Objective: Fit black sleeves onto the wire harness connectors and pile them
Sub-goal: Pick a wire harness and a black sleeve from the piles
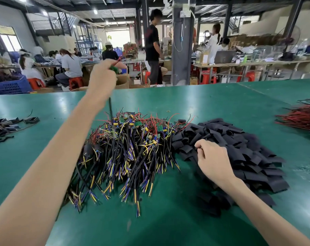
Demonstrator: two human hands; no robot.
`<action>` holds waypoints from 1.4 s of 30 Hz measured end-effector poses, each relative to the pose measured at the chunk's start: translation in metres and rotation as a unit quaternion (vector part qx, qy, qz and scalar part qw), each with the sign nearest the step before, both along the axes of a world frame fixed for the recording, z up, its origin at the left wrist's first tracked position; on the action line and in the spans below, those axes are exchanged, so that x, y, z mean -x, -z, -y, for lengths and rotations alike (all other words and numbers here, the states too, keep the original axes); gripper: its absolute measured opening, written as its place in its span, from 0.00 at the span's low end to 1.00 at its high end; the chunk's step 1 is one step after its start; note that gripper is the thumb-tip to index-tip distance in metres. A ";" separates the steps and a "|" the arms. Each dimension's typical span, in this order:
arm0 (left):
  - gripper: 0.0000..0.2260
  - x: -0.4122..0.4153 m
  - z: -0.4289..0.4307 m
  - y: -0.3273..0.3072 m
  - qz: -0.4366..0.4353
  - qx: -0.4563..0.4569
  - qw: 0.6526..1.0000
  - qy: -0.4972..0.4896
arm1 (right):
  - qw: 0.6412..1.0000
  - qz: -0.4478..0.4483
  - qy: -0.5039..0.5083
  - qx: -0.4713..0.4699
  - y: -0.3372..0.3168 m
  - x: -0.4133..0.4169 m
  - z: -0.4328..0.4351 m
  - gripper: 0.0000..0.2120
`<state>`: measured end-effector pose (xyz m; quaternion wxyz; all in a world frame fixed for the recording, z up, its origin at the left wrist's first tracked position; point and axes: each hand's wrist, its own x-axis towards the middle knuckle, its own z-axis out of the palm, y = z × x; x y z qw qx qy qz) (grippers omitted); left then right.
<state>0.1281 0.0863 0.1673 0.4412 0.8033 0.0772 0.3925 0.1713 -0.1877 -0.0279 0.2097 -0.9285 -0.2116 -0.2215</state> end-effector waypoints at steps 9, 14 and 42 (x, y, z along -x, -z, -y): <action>0.19 0.032 0.006 0.084 -0.245 -0.513 0.815 -0.116 | 0.993 -0.002 -0.034 0.115 0.014 -0.017 0.001 0.16; 0.10 0.043 0.023 0.164 -0.226 -0.461 0.855 -0.071 | 0.977 -0.005 -0.084 0.195 0.025 -0.022 -0.011 0.21; 0.13 0.066 0.052 0.189 0.017 -0.335 0.939 -0.074 | 0.961 -0.125 -0.199 -0.149 -0.002 0.020 -0.018 0.19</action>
